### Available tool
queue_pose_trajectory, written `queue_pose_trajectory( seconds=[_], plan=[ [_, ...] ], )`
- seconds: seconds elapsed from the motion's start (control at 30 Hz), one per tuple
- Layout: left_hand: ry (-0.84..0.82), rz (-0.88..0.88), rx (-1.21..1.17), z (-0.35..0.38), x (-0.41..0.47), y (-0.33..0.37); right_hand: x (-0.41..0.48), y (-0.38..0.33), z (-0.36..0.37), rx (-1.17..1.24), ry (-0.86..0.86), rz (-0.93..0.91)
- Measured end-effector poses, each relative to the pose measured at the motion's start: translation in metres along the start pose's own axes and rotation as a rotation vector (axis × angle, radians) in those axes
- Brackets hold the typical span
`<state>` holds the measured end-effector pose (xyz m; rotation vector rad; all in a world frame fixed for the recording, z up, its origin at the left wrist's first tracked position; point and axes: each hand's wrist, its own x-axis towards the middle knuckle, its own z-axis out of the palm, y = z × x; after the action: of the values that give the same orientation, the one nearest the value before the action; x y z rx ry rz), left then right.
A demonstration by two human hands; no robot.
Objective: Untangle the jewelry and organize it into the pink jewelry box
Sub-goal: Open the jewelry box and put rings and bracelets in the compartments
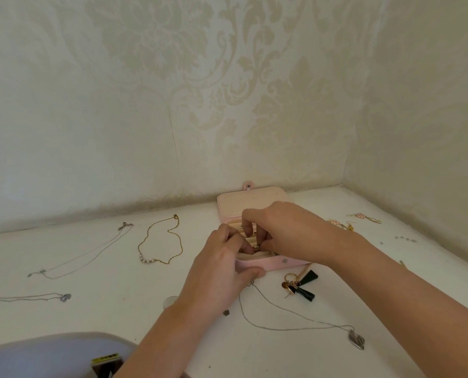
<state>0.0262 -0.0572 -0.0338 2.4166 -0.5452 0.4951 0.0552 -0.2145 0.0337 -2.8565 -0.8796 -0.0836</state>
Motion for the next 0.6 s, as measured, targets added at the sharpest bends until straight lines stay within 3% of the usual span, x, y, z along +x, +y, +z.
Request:
queue_pose_trajectory(
  seconds=[0.27, 0.6],
  plan=[
    [-0.006, 0.005, 0.002, 0.000, 0.000, 0.000, -0.001, 0.000, 0.002, 0.019, -0.046, 0.030],
    [-0.014, 0.027, 0.039, -0.001, 0.000, 0.000, 0.002, -0.013, 0.000, -0.178, -0.039, 0.039]
  ],
)
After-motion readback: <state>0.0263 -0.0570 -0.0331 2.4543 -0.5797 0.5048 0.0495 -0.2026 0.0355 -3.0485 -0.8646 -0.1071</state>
